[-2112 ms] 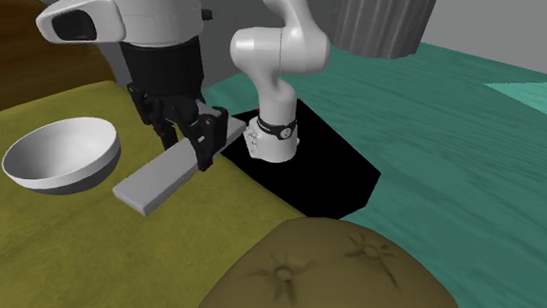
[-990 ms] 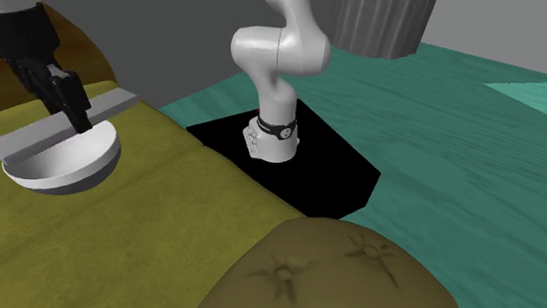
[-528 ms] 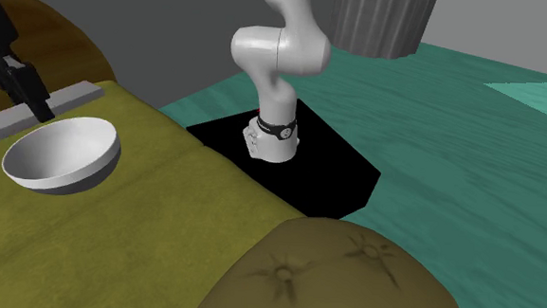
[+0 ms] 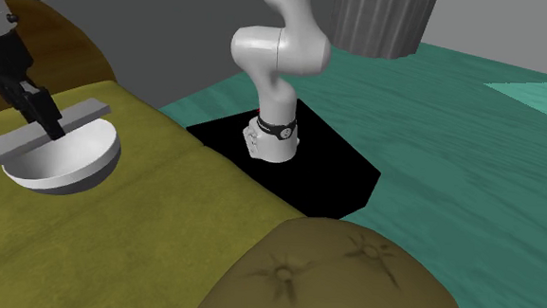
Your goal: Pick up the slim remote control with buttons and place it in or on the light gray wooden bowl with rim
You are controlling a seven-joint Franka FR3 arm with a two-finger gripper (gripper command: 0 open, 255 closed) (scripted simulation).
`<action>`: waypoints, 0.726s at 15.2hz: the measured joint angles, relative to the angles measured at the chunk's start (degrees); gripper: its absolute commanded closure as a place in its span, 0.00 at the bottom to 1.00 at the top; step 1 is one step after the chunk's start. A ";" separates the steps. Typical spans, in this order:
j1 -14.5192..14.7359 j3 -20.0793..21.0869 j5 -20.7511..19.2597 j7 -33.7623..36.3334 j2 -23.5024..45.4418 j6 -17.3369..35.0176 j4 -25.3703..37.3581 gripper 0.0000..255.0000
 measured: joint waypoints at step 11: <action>0.14 -0.75 1.10 -0.78 1.87 4.58 -2.95 1.00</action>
